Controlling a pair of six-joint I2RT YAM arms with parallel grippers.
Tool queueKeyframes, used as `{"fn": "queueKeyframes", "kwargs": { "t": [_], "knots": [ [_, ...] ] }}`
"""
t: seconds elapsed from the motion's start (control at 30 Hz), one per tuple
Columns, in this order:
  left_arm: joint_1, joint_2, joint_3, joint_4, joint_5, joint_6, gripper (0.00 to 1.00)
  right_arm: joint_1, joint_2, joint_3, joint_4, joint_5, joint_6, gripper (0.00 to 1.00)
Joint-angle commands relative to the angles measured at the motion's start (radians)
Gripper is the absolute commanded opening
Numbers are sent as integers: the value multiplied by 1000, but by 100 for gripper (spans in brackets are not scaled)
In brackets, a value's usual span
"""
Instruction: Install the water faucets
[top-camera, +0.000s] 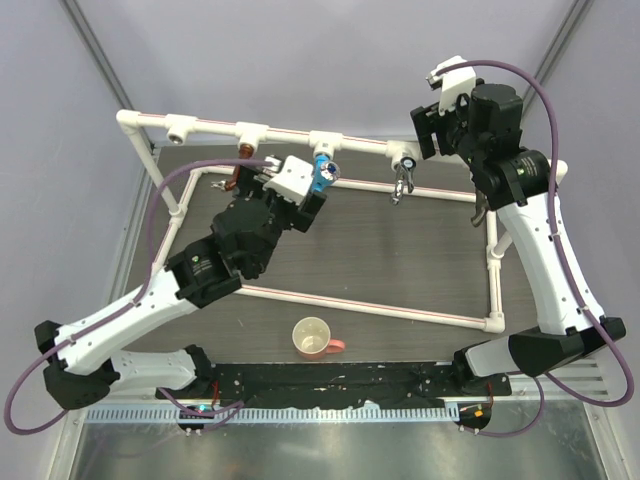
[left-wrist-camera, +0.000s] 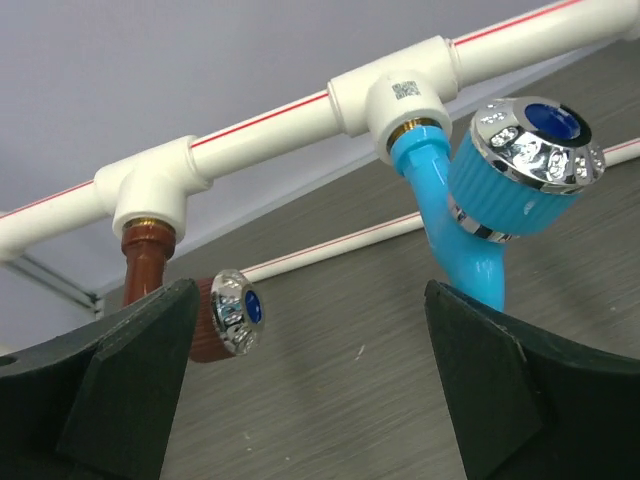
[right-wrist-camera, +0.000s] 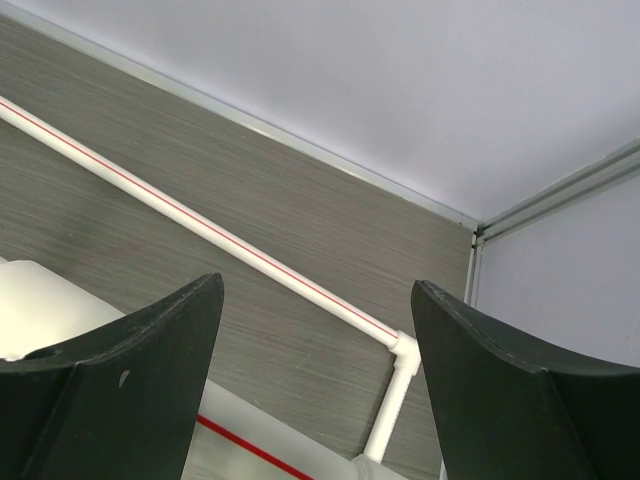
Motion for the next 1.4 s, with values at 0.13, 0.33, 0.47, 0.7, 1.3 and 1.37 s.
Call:
{"fn": "queueKeyframes", "kwargs": {
  "t": [0.13, 0.33, 0.47, 0.7, 1.3, 1.37],
  "knots": [
    [9, -216, -68, 142, 104, -350, 100, 46, 55, -39, -138, -101, 21, 83],
    [54, -353, -155, 102, -120, -722, 100, 48, 58, -39, -138, -104, 23, 82],
    [84, -460, -241, 96, -191, -927, 100, 49, 58, -38, -138, -103, 23, 83],
    [143, -526, -324, 66, -160, -1139, 100, 52, 56, -38, -138, -109, 24, 83],
    [592, -365, -419, 188, 453, -1543, 97, 55, 46, -44, -137, -98, 20, 83],
    [592, -353, -430, 249, 461, -1547, 94, 55, 46, -45, -137, -98, 20, 83]
  ]
}}
